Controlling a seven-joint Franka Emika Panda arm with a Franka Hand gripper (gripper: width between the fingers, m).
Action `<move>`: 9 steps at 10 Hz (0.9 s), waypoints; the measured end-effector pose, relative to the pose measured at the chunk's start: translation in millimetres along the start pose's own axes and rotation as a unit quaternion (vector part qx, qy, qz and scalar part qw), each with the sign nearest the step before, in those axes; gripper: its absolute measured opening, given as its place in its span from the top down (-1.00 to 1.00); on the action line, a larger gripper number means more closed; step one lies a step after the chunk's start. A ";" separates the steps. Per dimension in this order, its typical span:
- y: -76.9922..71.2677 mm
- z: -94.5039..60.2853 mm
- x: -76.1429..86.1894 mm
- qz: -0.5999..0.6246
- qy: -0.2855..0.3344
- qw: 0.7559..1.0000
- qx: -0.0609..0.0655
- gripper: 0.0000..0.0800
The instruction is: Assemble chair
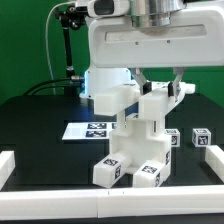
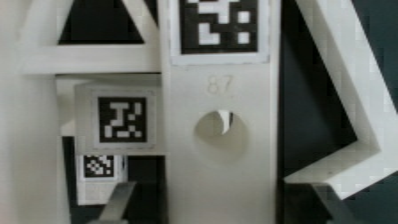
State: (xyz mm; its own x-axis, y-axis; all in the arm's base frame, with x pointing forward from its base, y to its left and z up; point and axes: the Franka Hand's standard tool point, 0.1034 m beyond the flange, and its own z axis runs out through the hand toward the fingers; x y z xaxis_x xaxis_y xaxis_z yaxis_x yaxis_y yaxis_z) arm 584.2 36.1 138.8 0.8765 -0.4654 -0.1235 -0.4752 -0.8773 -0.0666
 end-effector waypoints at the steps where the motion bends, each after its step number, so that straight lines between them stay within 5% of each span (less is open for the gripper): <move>1: -0.2 -0.2 1.2 0.000 0.003 1.000 0.001 0.30; 9: -4.5 -1.5 8.7 -0.001 0.011 1.000 0.003 0.30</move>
Offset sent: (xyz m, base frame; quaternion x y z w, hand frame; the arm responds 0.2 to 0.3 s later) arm -0.0008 -0.0046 -0.0123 -0.0056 0.0057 -0.0052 1.0000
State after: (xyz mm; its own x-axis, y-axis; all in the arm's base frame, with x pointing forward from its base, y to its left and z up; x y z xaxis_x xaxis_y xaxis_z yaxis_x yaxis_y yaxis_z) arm 594.2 35.9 139.5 0.8789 -0.4660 -0.1021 -0.4737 -0.8777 -0.0720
